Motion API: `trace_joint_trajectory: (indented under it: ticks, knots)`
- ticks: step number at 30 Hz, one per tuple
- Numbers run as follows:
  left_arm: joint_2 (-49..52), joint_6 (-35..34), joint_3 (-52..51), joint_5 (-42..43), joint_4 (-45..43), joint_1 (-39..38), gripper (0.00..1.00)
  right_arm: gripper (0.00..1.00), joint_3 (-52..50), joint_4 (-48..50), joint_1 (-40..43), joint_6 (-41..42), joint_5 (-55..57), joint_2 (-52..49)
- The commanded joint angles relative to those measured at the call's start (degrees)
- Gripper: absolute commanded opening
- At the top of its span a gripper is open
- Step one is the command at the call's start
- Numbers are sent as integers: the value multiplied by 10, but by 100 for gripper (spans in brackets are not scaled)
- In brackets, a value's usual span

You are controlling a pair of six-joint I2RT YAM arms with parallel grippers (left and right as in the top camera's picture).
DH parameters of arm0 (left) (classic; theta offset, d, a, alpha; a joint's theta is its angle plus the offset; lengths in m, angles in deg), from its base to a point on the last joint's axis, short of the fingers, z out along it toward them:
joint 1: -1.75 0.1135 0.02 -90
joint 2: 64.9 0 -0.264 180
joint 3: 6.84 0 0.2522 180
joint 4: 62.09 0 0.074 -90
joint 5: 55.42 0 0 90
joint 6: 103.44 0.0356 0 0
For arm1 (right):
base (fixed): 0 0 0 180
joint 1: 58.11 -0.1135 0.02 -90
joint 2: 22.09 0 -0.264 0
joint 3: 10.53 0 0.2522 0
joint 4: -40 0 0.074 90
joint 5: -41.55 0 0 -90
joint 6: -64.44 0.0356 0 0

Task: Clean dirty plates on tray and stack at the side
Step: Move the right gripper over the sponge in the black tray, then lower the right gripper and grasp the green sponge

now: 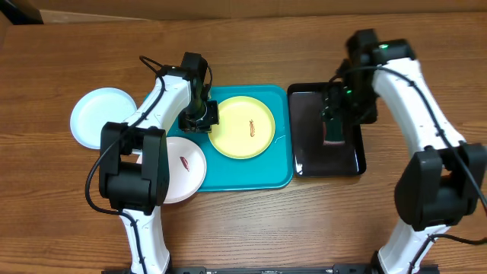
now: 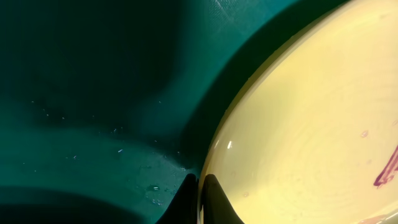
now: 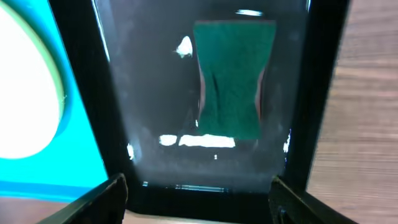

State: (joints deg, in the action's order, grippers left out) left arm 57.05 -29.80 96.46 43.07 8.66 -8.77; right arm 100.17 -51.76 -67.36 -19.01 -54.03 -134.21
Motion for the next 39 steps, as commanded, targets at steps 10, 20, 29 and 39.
trace_joint_trajectory:
  ticks: [10,20,29,39]
  knots:
    - [5,-10,-13,-31,-5,0,4,74,-126,172,-23,39,94,8]
    - [6,-10,-13,-31,-5,0,4,72,-198,286,-23,39,111,8]
    - [6,-10,-13,-31,-5,0,4,59,-221,317,-23,39,142,8]
    - [6,-10,-13,-31,-5,0,4,28,-245,346,-23,40,145,8]
